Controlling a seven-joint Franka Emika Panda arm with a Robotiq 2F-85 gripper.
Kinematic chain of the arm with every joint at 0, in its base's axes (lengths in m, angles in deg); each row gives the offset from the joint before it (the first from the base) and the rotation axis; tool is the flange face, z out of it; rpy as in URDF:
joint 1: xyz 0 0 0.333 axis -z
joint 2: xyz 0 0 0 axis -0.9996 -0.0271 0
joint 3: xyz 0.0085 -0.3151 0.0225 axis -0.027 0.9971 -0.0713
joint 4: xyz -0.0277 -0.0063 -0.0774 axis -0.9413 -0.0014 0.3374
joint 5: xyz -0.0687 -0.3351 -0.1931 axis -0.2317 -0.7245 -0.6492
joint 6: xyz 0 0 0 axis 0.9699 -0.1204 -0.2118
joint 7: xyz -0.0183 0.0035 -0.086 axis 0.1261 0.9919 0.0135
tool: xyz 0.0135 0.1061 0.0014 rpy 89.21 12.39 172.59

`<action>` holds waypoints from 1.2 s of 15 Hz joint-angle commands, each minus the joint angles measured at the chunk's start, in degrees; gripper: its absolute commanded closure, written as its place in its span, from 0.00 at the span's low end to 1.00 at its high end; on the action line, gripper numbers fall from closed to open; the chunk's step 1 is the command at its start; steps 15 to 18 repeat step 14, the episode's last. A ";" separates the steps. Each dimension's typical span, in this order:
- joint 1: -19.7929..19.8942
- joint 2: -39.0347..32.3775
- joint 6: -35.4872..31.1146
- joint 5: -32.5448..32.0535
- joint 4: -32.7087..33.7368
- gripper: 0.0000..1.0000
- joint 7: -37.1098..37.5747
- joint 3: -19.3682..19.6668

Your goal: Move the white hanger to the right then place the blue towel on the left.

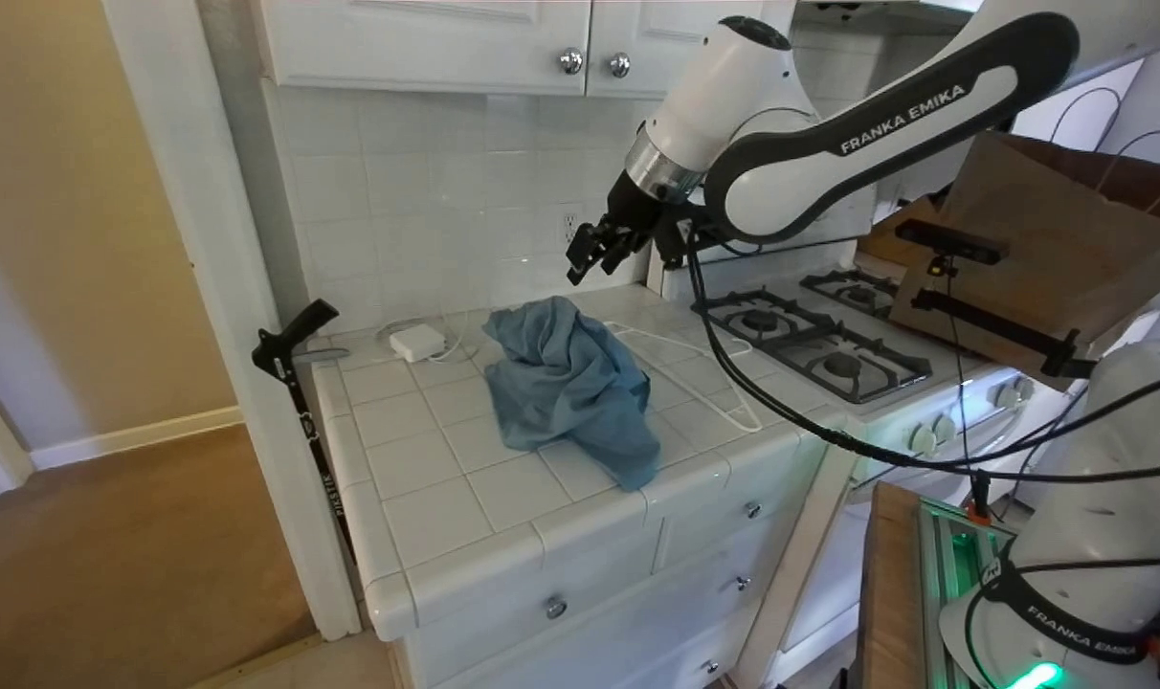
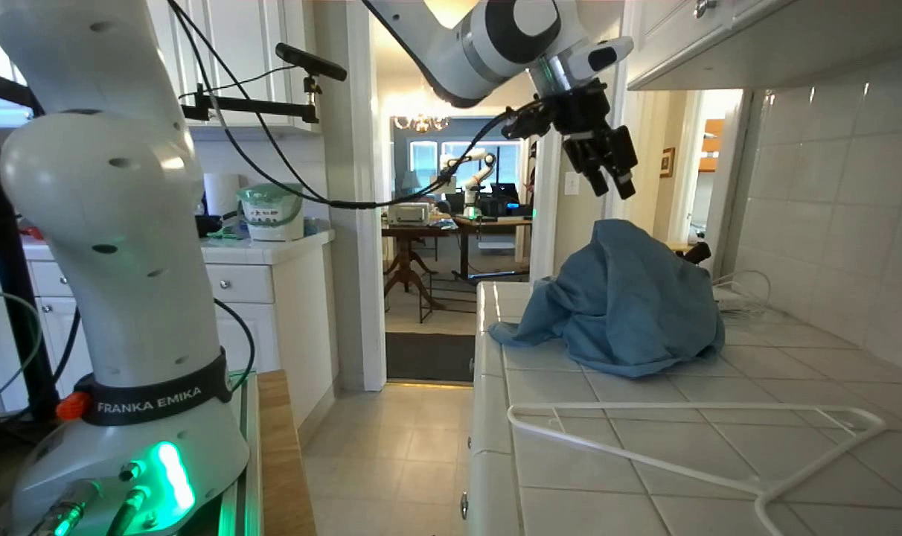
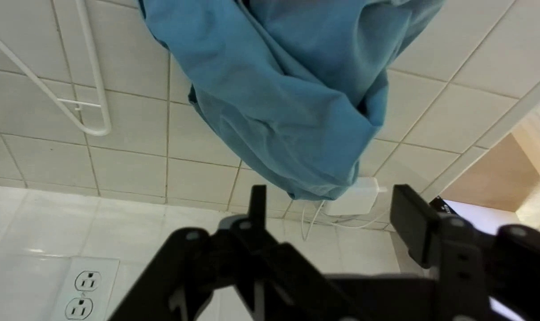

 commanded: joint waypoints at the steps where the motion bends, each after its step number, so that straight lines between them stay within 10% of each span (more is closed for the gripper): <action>1: -1.28 6.39 9.42 11.44 -1.56 0.00 -7.85 -0.90; 10: 2.37 17.10 29.04 12.09 -1.74 0.00 -5.39 -1.91; 18: 2.90 15.88 28.57 11.26 -0.49 0.00 -6.02 -2.29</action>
